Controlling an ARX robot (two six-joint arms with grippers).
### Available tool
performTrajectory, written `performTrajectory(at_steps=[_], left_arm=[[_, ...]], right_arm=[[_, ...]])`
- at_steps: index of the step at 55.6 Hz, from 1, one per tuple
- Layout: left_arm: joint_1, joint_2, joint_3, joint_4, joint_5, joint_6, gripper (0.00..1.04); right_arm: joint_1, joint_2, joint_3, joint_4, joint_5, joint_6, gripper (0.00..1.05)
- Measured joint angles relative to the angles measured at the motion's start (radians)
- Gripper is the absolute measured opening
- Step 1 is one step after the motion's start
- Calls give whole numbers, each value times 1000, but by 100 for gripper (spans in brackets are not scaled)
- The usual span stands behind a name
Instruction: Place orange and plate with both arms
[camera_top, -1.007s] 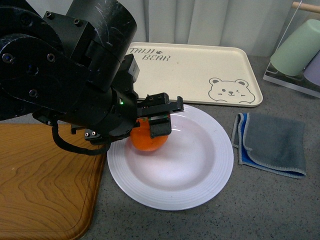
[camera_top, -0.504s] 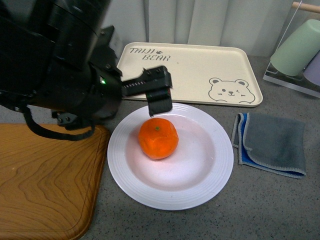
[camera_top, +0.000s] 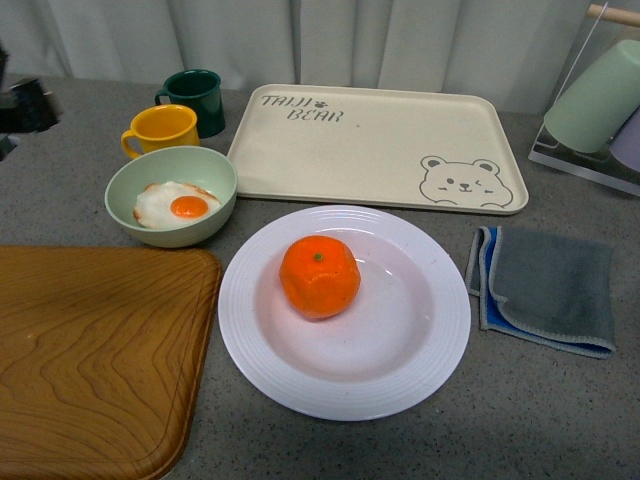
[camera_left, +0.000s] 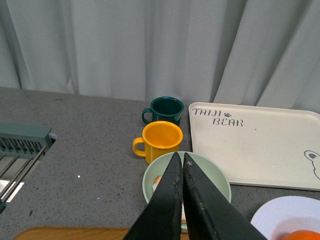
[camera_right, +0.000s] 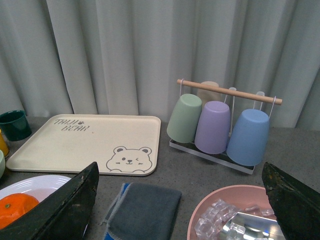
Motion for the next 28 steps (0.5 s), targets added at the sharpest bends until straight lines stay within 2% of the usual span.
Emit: performTrajectory(at_steps=[10, 15, 28], left_arm=[[53, -183, -87, -91, 57, 6, 4], [76, -313, -100, -226, 77, 7, 4], [116, -531, -152, -373, 119, 8, 4]], right_arm=[[0, 0, 0, 0, 0, 0, 95], [0, 0, 0, 0, 0, 0, 95], [0, 0, 0, 0, 0, 0, 95]])
